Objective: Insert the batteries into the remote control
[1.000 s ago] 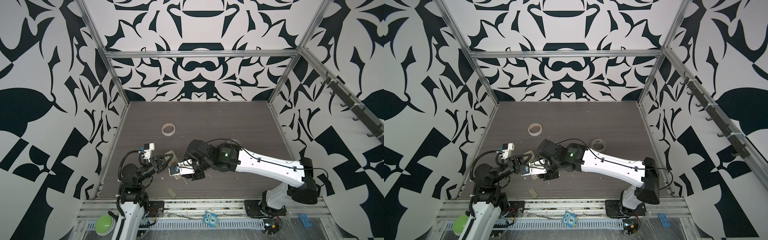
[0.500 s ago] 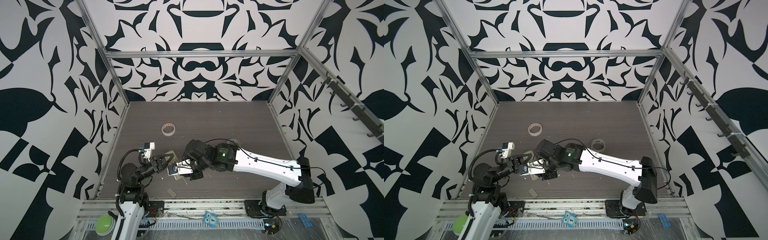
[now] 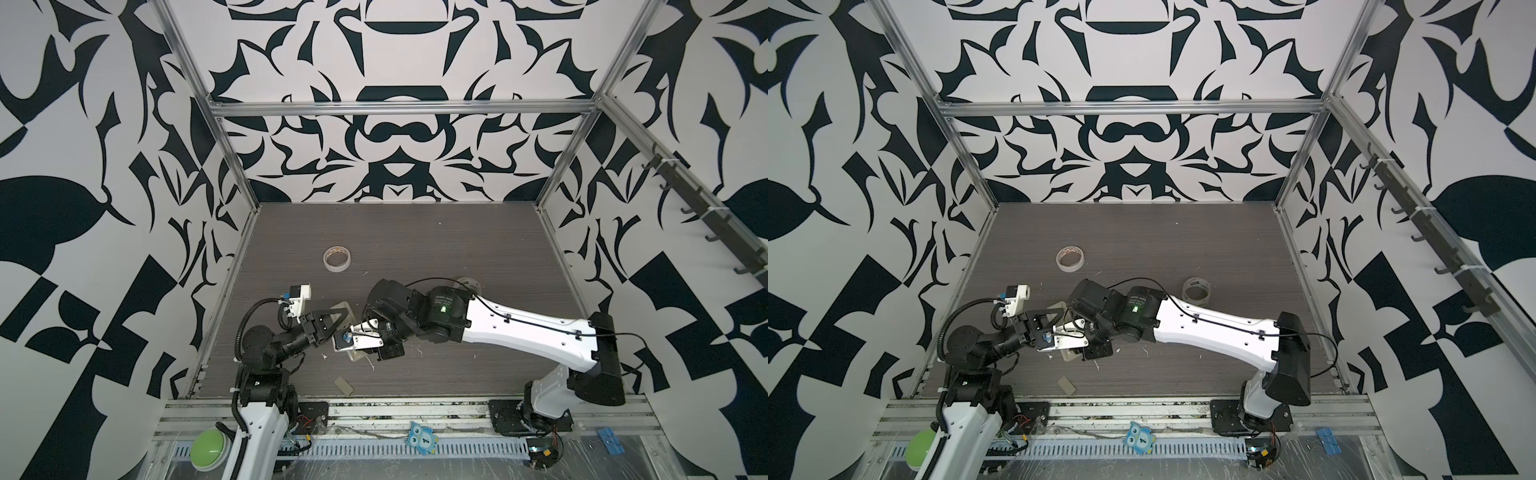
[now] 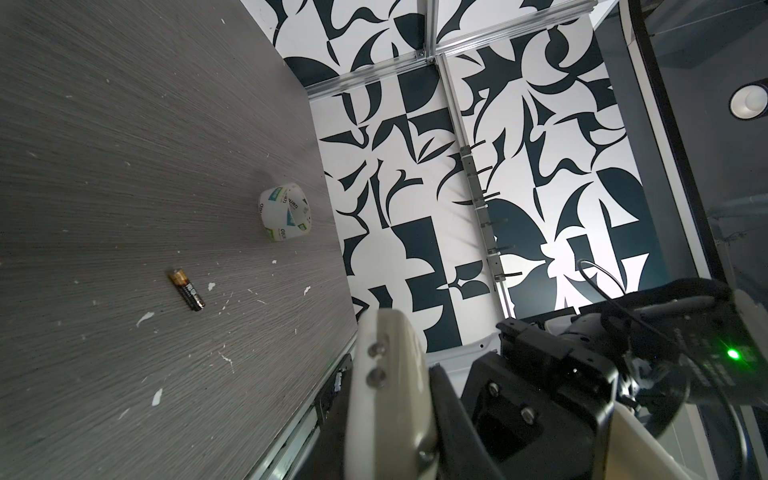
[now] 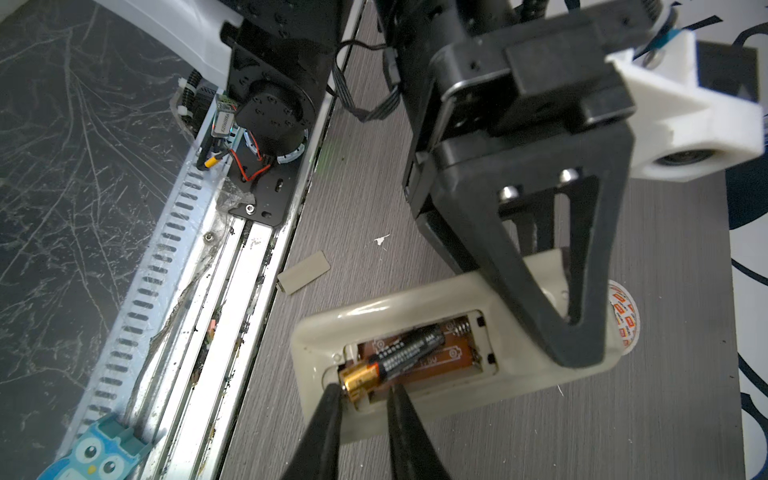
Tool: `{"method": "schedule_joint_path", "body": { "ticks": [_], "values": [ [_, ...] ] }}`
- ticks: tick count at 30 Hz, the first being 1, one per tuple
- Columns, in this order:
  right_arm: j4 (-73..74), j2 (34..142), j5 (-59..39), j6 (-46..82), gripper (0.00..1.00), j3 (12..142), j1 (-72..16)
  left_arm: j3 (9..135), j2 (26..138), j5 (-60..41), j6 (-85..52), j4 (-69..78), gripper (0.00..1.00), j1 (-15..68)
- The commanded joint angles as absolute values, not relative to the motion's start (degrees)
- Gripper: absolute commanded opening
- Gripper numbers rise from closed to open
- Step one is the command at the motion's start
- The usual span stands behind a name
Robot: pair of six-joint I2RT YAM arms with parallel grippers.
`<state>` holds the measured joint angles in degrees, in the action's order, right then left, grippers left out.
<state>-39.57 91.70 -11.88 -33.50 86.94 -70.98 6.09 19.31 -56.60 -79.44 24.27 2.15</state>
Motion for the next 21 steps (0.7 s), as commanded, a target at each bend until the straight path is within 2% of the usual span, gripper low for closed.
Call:
{"method": "schedule_joint_path", "body": {
  "ticks": [1, 21],
  "values": [
    [-38.5, 91.4, -13.3, -33.5, 0.23, 89.4, -71.1, 8.2, 19.3, -57.4, -79.2, 25.1, 0.0, 2.1],
    [-37.6, 93.1, -13.3, -33.1, 0.17, 90.3, -71.1, 8.4, 19.2, -57.7, -79.1, 24.7, 0.0, 2.1]
  ]
}}
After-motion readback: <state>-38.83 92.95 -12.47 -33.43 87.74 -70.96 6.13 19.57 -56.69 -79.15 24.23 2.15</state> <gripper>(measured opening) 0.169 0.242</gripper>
